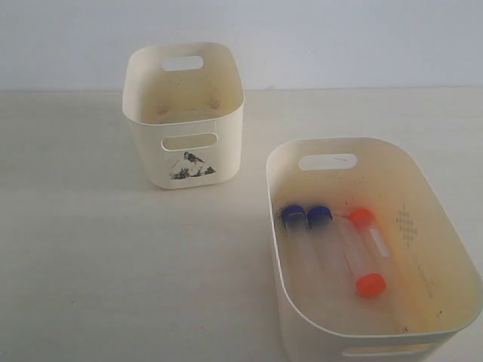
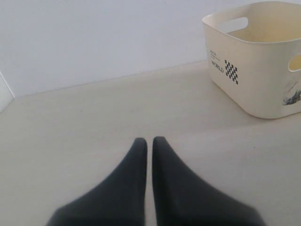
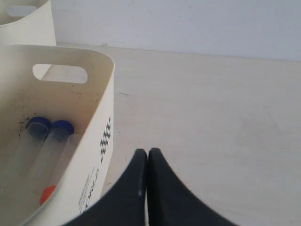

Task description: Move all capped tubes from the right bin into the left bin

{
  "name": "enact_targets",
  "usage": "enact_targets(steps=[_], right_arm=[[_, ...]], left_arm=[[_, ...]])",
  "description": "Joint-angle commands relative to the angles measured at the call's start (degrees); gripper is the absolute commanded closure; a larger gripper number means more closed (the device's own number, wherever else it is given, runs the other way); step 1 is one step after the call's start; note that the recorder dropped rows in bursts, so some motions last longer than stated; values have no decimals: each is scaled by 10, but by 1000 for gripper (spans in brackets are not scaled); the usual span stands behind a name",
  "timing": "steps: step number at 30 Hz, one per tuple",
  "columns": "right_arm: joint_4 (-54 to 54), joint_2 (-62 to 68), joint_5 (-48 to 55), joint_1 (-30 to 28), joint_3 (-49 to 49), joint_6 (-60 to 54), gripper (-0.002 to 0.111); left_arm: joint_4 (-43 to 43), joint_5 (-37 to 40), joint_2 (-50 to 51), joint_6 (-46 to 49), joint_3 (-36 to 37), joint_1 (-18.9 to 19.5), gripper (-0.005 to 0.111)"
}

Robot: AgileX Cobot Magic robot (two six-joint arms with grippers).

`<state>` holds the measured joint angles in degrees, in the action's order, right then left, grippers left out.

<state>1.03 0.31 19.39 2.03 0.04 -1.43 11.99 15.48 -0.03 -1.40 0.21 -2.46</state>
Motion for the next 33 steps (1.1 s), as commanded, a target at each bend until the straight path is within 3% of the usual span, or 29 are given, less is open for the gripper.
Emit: enact_targets(steps=[1,17,25,28,33], right_arm=[[-3,-3,-23,-2,0,-5,108],[-3,-3,-271,-2,0,-5,108],[-3,-3,-520,-2,0,-5,108],[7,-3,-567,-2,0,-5,108],[61,-3,-560,-2,-35,-11,108]], left_arm=[[-2,-5,0,-8,-2,-1,102],[-2,-5,0,-8,-2,-1,102],[-2,-5,0,-8,-2,-1,102],[-2,-5,0,-8,-2,-1,102],[-2,-5,0,-8,-2,-1,102]])
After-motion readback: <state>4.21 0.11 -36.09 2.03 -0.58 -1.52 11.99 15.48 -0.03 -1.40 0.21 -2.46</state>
